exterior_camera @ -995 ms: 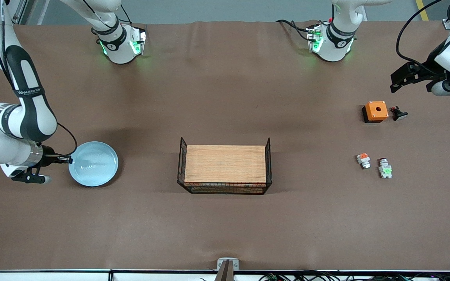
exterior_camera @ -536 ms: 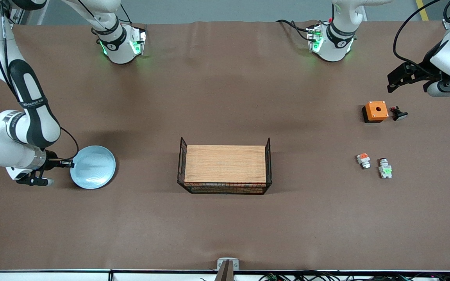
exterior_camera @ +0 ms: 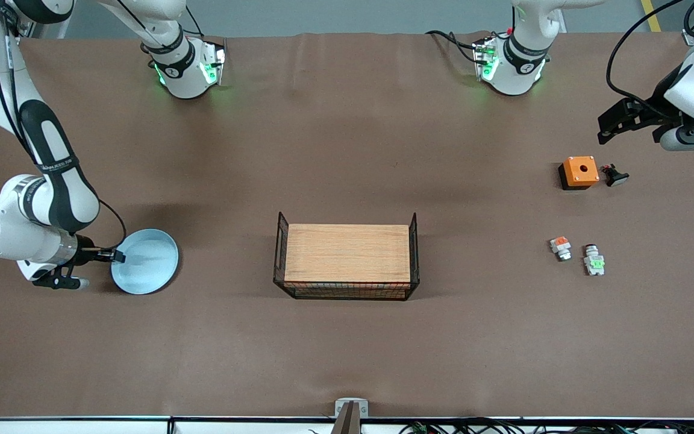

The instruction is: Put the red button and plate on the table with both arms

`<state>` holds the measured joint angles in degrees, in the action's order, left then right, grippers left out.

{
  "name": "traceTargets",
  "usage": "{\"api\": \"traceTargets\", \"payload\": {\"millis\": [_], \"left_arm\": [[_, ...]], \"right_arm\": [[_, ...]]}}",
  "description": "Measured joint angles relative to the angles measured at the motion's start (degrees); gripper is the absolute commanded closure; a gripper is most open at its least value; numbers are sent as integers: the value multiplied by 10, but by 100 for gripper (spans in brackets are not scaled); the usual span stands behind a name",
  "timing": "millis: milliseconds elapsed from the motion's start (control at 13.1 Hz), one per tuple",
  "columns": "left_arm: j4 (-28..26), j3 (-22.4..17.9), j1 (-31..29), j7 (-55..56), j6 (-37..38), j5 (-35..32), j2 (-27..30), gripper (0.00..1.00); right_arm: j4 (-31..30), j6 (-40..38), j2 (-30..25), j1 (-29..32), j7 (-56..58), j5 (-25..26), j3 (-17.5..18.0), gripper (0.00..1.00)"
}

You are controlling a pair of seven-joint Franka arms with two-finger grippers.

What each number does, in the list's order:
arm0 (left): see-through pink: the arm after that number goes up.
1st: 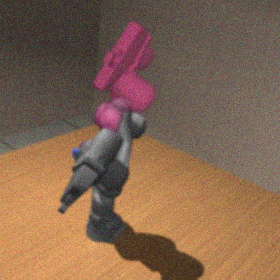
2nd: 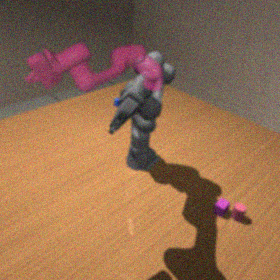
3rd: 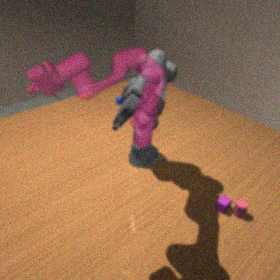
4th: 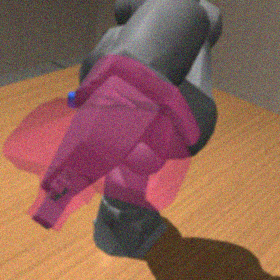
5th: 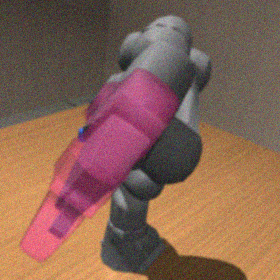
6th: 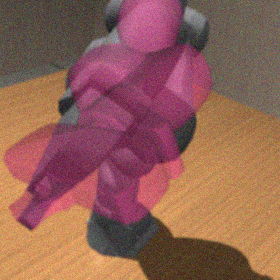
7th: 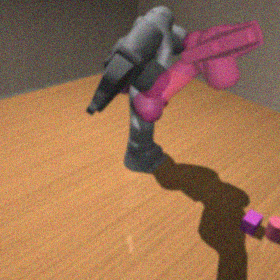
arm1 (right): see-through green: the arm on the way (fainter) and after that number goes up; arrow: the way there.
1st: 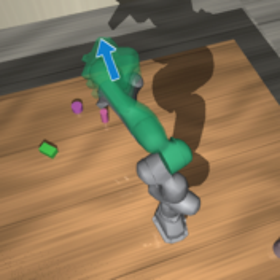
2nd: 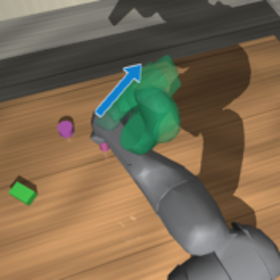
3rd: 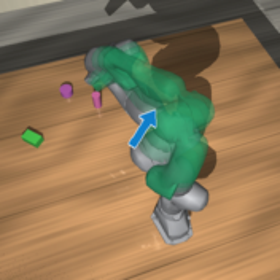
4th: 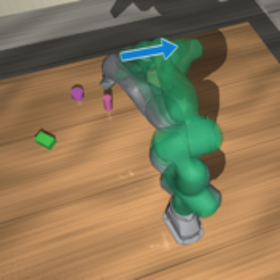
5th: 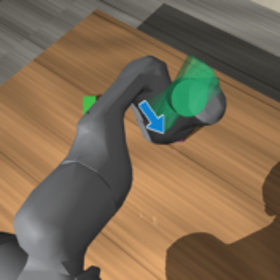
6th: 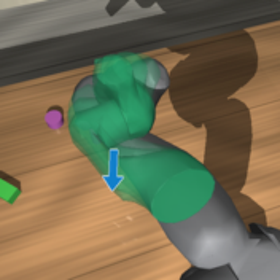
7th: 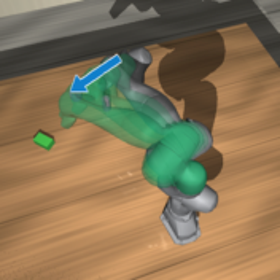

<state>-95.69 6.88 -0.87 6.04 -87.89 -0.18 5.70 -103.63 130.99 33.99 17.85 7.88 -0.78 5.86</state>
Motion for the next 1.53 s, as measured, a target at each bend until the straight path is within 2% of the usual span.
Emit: {"api": "traceTargets", "payload": {"millis": [153,459,918,1224,1531], "left_arm": [[0,0,0,0,-4,0,0,0],[0,0,0,1,-8,0,0,0],[-1,0,0,9,-9,0,-1,0],[-1,0,0,10,-13,0,-1,0],[-1,0,0,10,-14,0,-1,0]], "right_arm": [[12,-54,-43,-8,-29,0,5,0],[16,-146,-160,-60,-100,0,8,0],[35,-283,-297,-90,-112,0,10,0],[121,-400,-322,-104,-112,0,10,0],[165,-419,-319,-104,-112,0,3,0]]}}
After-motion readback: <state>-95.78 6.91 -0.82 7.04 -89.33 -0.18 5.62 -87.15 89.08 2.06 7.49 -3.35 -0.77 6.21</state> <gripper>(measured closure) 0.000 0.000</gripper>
